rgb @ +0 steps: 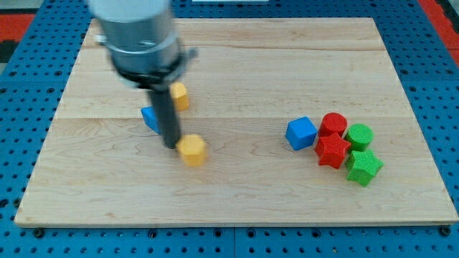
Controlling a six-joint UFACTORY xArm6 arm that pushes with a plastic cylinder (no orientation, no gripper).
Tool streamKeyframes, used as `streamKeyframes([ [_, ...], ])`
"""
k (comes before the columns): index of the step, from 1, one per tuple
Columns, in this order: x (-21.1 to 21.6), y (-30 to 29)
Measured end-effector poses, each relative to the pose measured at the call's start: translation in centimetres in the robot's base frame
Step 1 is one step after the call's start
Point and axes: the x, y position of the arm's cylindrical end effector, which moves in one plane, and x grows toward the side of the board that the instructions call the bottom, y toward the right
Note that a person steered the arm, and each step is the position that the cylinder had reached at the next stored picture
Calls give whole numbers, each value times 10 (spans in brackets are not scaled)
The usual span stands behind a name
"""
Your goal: Push the yellow hexagon to the group of blocks
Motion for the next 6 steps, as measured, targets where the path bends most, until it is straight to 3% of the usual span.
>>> streamKeyframes([
  [1, 5, 40],
  [3, 35, 5],
  [4, 36, 109],
  [5, 48, 132],
  [6, 45, 47],
])
